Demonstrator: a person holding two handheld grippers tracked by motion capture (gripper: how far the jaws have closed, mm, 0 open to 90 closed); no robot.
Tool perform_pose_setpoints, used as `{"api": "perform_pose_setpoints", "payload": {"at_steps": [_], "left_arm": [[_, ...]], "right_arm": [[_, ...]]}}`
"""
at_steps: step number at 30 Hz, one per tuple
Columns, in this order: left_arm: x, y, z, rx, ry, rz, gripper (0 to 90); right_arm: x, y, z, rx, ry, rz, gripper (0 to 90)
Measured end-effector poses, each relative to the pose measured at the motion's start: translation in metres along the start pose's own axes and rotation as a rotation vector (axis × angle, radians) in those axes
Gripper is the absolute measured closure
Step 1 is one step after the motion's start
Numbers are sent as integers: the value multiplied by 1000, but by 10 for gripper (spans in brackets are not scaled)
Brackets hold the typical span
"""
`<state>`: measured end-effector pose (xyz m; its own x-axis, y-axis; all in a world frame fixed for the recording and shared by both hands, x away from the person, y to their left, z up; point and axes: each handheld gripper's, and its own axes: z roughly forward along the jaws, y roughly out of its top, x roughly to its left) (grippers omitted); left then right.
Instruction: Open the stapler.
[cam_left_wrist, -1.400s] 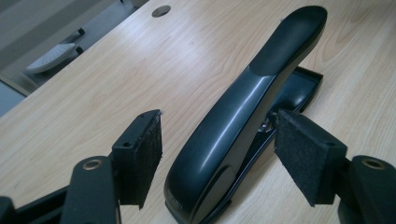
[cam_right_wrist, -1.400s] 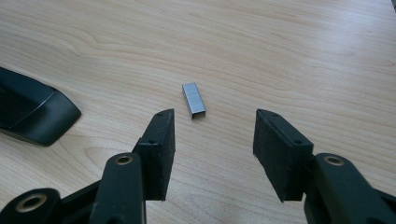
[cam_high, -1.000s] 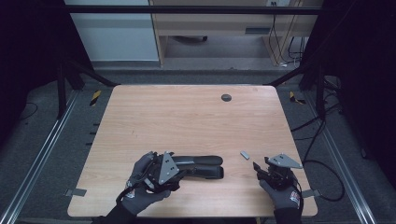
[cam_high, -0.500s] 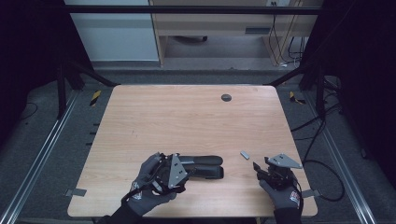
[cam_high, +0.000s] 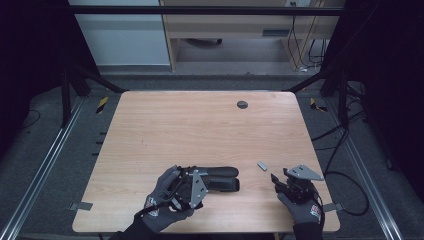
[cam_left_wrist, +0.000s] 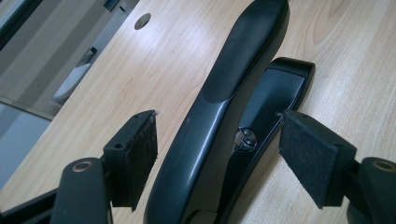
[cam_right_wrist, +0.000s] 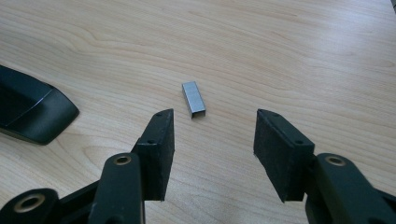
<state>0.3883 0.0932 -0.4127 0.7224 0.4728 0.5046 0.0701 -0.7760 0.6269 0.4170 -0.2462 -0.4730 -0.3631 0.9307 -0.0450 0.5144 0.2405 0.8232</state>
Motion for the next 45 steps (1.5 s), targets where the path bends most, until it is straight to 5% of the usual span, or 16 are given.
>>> {"api": "perform_pose_setpoints", "payload": {"at_steps": [45], "left_arm": [[-32, 28, 31, 53, 123, 227, 284]], "right_arm": [[2, 1, -1, -12, 20, -2, 522]]}}
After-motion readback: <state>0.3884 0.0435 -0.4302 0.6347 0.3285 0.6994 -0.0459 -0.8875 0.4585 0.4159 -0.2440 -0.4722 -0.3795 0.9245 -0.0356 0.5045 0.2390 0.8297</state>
